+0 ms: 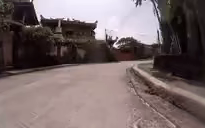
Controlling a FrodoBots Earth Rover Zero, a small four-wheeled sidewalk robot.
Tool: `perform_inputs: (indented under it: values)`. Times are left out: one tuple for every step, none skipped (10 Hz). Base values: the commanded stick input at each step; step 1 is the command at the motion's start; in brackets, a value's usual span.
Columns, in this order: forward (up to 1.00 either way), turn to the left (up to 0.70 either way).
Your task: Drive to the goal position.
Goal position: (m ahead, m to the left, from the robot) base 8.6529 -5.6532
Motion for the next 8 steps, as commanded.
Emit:
perform_inputs:
  values:
    - [0.70,0.00]
    - [0.70,0.00]
    - [0.70,0.00]
    - [0.70,0.00]
    - [0.70,0.00]
    - [0.70,0.00]
    - [0.70,0.00]
    - [0.70,0.00]
